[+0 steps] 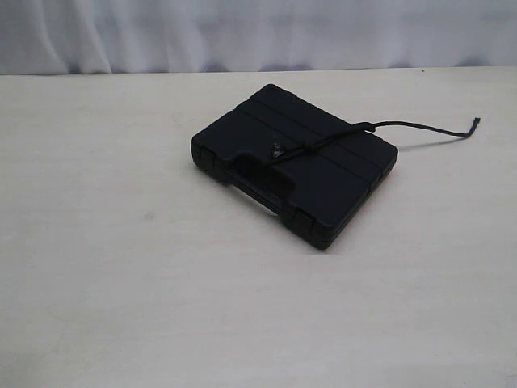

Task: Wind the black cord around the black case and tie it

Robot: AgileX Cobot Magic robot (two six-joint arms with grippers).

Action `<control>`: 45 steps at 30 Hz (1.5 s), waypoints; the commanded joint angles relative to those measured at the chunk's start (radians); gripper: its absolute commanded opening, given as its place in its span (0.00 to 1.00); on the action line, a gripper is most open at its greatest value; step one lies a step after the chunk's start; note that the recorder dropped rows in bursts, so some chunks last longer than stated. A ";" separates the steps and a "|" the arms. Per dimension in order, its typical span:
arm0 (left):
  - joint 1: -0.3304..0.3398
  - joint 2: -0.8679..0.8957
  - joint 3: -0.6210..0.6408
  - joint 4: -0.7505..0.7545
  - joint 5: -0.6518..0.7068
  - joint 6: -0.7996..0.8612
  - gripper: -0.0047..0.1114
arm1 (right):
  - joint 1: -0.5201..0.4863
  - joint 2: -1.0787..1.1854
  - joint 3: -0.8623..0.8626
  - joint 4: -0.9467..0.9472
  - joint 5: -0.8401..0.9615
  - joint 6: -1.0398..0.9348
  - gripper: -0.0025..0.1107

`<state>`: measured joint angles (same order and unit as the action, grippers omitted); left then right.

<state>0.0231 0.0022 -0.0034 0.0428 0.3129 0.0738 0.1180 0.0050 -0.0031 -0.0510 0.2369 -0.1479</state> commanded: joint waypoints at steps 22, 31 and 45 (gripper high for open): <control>0.001 -0.002 0.003 -0.001 -0.004 -0.008 0.04 | -0.001 -0.005 0.003 -0.043 0.108 0.183 0.06; 0.001 -0.002 0.003 -0.001 -0.004 -0.008 0.04 | -0.001 -0.005 0.003 -0.043 0.106 0.183 0.06; 0.001 -0.002 0.003 -0.001 -0.004 -0.008 0.04 | -0.001 -0.005 0.003 -0.043 0.106 0.183 0.06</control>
<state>0.0231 0.0022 -0.0034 0.0428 0.3149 0.0738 0.1180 0.0050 -0.0031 -0.0970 0.3388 0.0328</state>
